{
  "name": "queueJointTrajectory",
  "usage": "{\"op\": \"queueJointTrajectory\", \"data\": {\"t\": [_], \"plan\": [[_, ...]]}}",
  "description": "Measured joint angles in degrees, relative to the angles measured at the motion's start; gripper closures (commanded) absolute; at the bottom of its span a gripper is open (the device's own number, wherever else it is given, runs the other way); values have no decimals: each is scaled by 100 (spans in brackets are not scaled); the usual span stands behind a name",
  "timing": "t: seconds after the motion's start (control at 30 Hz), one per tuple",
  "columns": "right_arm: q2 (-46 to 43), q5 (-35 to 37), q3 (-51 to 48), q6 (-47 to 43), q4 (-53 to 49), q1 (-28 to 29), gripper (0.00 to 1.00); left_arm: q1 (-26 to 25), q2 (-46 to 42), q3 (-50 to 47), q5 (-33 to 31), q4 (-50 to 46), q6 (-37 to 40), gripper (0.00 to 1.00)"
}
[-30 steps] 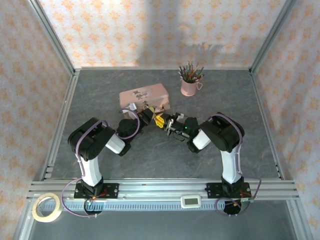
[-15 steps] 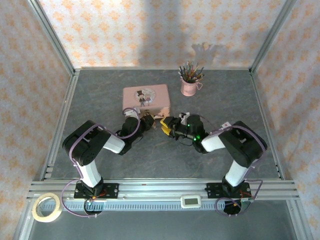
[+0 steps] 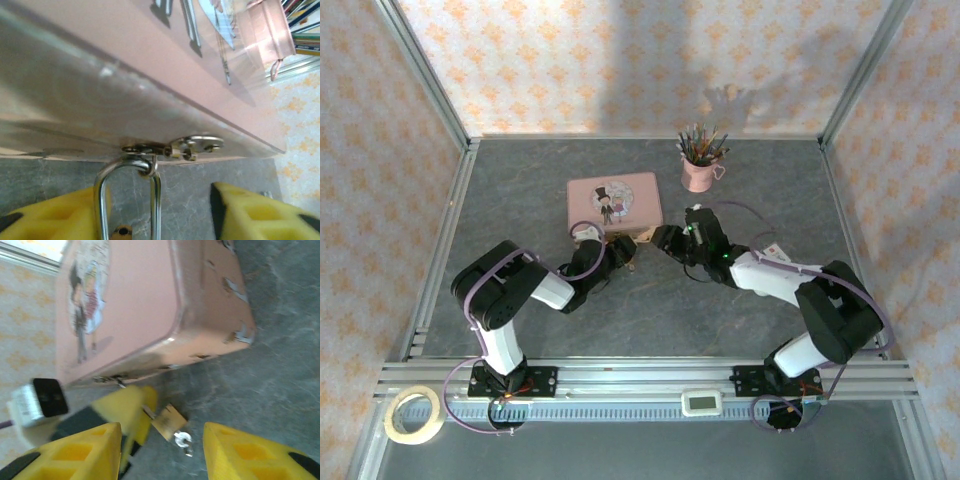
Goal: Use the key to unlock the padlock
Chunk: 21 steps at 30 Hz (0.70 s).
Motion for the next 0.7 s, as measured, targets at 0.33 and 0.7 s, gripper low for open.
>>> {"op": "queueJointTrajectory", "data": {"t": [0.33, 0.7], "plan": [[-2, 142, 0, -299, -260, 2, 56, 240, -1460, -592, -319, -544, -35, 32], [761, 1150, 1735, -1620, -1460, 1399, 44, 925, -2522, -802, -343, -1475, 20, 28]]}}
